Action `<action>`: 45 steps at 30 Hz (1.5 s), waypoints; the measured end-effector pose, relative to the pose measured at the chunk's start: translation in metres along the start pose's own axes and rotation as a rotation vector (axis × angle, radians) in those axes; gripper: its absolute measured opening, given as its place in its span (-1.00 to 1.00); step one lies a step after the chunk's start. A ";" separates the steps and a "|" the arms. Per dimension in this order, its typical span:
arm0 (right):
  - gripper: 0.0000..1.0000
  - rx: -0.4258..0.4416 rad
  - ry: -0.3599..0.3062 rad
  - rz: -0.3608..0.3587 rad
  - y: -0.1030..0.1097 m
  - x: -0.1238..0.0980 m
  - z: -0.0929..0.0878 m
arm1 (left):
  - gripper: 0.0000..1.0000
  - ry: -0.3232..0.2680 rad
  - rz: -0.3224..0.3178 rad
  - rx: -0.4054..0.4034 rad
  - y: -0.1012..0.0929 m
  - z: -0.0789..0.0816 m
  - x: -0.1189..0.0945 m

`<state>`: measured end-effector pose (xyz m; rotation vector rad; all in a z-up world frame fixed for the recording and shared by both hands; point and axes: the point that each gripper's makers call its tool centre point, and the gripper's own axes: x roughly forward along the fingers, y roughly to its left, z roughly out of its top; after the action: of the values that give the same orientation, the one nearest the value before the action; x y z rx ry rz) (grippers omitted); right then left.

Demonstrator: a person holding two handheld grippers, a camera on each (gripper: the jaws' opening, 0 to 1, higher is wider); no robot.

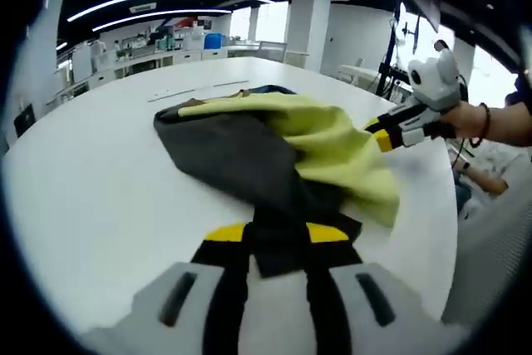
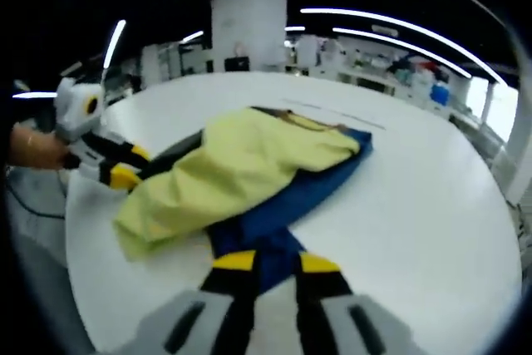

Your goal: Fold the garment on the visible template until the final outline fits inside the template.

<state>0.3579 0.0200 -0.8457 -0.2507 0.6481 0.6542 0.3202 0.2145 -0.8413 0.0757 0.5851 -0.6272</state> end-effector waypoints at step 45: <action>-1.00 0.050 -0.034 -0.165 -0.077 -0.052 0.033 | -0.93 -0.020 0.275 -0.135 0.100 0.019 -0.065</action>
<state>0.3913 -0.0510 -0.7859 -0.2427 0.6033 0.4828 0.3447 0.3257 -0.8015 0.0222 0.5843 -0.3204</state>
